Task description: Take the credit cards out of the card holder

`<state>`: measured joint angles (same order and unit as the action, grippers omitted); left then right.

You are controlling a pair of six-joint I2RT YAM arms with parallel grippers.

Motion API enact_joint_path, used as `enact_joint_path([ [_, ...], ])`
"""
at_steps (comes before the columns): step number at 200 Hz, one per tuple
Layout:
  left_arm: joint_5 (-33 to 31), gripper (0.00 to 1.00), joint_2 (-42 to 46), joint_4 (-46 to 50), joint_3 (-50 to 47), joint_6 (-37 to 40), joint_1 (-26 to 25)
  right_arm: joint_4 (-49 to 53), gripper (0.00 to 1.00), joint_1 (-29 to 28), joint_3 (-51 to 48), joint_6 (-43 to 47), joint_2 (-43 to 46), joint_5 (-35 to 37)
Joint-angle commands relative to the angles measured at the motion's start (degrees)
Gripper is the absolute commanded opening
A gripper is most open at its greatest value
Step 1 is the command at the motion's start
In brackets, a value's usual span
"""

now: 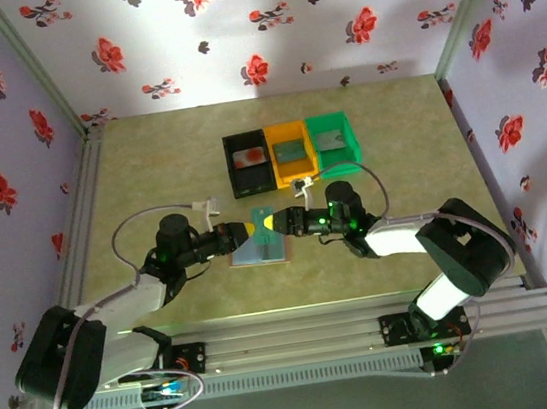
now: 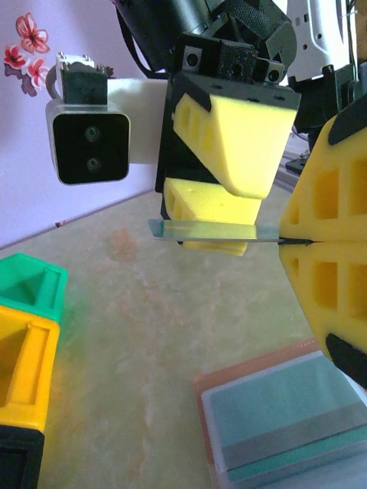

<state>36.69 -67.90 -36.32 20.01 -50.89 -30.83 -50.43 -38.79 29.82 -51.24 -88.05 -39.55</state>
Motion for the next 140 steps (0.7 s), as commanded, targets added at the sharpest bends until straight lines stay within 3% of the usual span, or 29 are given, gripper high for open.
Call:
enact_joint_path([
  [1,1.19,0.0,-0.48,-2.84,-0.67,-0.7,0.42,-4.83,0.25,-0.53,-0.72,-0.52,1.03,-2.18],
  [62,0.93,0.0,-1.93,-3.21,-0.41,-0.96,0.5,-5.69,0.0,-0.59,-0.9,-0.63,1.09,-2.37],
  [108,1.02,0.35,0.4,0.73,0.02,0.57,1.5,-5.2,0.0,-0.44,-1.21,-0.35,1.08,-2.29],
  [140,0.93,0.48,4.61,7.23,0.47,3.51,2.65,-6.96,0.0,0.49,-2.28,-1.62,1.26,-1.29],
])
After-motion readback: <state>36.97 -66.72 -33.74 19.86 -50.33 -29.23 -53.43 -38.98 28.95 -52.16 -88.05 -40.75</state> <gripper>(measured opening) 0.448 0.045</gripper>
